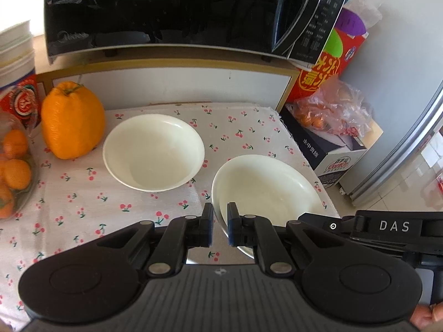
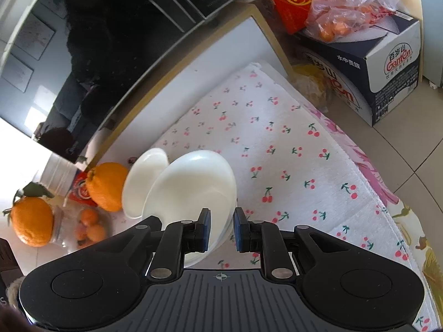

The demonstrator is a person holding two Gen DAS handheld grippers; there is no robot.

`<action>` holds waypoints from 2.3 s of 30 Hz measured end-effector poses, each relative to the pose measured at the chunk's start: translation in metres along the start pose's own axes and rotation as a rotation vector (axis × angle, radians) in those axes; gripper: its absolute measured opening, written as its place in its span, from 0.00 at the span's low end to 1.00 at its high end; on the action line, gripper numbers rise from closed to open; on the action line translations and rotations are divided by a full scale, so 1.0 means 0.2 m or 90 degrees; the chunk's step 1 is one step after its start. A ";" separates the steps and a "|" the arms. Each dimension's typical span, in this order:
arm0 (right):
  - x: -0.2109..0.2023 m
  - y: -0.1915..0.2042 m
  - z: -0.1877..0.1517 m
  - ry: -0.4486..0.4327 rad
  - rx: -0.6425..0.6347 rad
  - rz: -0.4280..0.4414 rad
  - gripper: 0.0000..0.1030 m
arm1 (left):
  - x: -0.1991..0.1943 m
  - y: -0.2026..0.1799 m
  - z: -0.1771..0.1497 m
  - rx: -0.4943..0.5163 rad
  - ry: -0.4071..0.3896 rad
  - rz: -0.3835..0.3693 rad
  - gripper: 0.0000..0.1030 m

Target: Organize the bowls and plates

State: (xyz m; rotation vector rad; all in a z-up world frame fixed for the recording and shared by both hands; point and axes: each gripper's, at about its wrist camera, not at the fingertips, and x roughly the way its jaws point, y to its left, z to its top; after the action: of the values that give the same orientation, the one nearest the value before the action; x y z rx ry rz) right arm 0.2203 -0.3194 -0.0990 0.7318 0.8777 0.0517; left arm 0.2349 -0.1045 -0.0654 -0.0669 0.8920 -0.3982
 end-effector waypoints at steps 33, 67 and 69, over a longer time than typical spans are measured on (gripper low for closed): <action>-0.27 0.28 -0.29 0.025 -0.077 0.086 0.19 | -0.47 0.22 -0.24 -0.073 -0.040 -0.014 0.09; -0.01 0.81 -0.72 0.218 -0.164 0.212 0.20 | -0.89 0.85 -0.58 -0.166 -0.027 0.054 0.10; 0.00 0.83 -0.75 0.226 -0.173 0.210 0.20 | -0.91 0.86 -0.59 -0.165 -0.025 0.061 0.10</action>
State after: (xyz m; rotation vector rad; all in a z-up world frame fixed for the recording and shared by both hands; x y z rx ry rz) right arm 0.1537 -0.1092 -0.0610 0.6133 1.0534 0.5985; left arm 0.0957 0.1346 -0.0426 -0.2690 0.9005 -0.1902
